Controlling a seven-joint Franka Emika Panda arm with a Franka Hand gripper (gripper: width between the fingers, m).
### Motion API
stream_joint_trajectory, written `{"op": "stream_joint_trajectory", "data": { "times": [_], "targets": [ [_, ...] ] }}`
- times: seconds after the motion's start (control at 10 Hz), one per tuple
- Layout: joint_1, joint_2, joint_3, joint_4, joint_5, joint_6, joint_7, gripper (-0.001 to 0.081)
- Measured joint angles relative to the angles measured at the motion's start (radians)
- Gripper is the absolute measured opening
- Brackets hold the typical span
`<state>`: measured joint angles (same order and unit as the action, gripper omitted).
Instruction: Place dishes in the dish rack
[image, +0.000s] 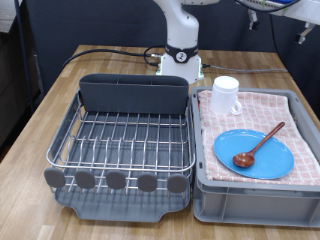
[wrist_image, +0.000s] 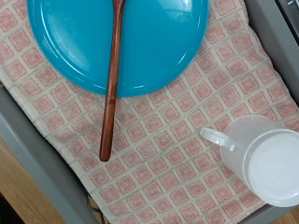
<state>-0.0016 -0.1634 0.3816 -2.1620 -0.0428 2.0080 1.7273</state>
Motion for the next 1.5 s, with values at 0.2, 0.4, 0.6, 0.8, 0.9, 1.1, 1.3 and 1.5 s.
{"op": "stream_joint_trajectory", "data": {
  "times": [0.2, 0.4, 0.6, 0.8, 0.9, 1.1, 1.3, 1.5],
  "targets": [
    [0.000, 0.013, 0.000, 0.008, 0.000, 0.007, 0.003, 0.0802],
    [0.005, 0.028, 0.012, 0.006, -0.045, 0.022, 0.002, 0.0802],
    [0.009, 0.077, 0.043, -0.001, -0.145, 0.086, 0.081, 0.0802],
    [0.015, 0.129, 0.071, -0.015, -0.249, 0.158, 0.230, 0.0802],
    [0.019, 0.155, 0.080, -0.018, -0.294, 0.173, 0.308, 0.0802],
    [0.024, 0.204, 0.088, -0.018, -0.348, 0.206, 0.391, 0.0802],
    [0.024, 0.249, 0.085, -0.023, -0.384, 0.277, 0.410, 0.0802],
    [0.020, 0.287, 0.070, -0.041, -0.411, 0.358, 0.418, 0.0802]
  ]
}}
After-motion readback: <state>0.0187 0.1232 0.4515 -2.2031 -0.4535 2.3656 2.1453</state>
